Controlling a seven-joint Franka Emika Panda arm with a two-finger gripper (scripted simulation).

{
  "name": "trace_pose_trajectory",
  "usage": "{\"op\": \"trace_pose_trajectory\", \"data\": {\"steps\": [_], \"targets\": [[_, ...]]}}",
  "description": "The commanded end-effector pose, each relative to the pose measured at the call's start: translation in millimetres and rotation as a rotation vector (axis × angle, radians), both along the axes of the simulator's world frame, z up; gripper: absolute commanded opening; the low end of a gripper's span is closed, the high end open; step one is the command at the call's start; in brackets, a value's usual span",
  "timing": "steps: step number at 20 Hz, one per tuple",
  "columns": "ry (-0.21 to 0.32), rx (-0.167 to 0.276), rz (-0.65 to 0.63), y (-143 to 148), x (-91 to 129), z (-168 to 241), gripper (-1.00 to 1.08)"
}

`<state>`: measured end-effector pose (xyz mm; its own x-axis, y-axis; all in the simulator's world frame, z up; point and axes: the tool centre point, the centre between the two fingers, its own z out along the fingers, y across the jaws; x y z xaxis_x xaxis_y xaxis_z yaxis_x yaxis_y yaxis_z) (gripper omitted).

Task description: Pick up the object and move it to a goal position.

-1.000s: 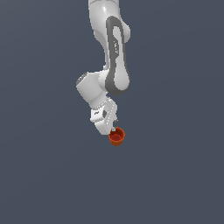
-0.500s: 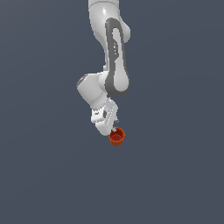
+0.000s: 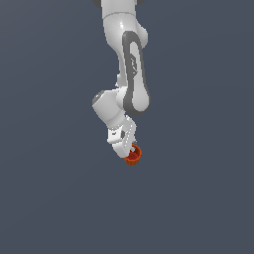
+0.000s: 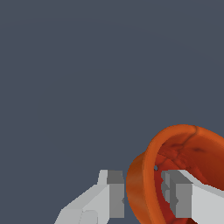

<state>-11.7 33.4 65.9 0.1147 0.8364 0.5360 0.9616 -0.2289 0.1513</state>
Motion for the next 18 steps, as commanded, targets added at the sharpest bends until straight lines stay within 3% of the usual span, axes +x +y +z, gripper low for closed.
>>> {"op": "trace_pose_trajectory", "data": {"steps": [1, 12, 18], "targets": [[-0.001, 0.0, -0.001, 0.3, 0.8, -0.9, -1.0], [-0.002, 0.0, -0.001, -0.9, 0.8, 1.0, -1.0], [-0.002, 0.001, -0.002, -18.5, -2.7, 21.8, -1.0]]}}
